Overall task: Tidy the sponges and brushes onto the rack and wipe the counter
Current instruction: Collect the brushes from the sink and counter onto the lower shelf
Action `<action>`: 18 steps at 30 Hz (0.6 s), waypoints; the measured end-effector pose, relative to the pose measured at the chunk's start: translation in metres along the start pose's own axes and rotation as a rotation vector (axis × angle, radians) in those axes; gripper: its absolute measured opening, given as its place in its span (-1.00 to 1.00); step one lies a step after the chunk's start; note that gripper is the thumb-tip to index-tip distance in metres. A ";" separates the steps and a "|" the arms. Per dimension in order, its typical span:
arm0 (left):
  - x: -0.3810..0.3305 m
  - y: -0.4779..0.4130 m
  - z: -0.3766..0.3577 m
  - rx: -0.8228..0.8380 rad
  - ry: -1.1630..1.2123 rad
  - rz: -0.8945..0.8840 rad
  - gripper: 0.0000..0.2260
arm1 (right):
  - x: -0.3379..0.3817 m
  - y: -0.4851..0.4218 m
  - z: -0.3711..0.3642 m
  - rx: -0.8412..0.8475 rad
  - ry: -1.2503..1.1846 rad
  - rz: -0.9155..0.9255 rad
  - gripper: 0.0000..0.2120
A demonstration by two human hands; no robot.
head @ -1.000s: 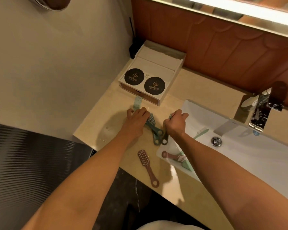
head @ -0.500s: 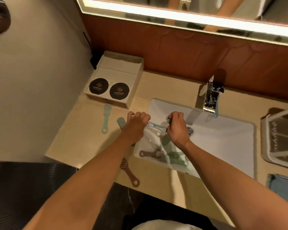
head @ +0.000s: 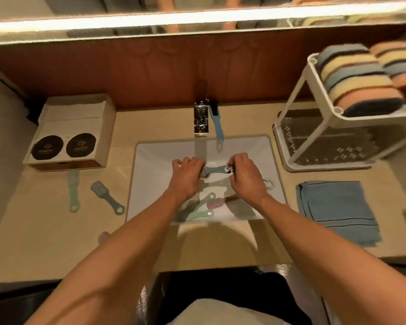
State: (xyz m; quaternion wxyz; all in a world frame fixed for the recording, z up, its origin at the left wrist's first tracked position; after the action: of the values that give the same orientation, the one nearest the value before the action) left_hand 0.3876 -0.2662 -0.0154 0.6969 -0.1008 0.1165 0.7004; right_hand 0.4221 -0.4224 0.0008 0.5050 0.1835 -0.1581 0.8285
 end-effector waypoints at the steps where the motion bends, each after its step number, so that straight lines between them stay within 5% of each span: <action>1: -0.010 0.000 -0.001 -0.014 0.008 -0.012 -0.84 | -0.004 0.007 0.006 -0.007 0.012 0.009 -0.70; 18: -0.133 0.016 0.006 -0.103 0.068 -0.128 -0.91 | -0.056 0.098 0.088 -0.181 0.042 -0.078 -0.74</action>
State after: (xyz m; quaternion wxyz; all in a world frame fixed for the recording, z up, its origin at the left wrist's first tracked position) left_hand 0.3728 -0.3908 0.0306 0.7298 -0.1674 0.0972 0.6557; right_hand 0.3710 -0.5483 0.0447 0.5547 0.1259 -0.2142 0.7941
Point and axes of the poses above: each hand's wrist, its own y-axis away from the middle knuckle, its own z-axis out of the back of the hand, x = y × z, the point moved 10 cm from there along -y, towards the middle knuckle, and after that the axes turned 2 degrees about z, right-handed, at the moved point
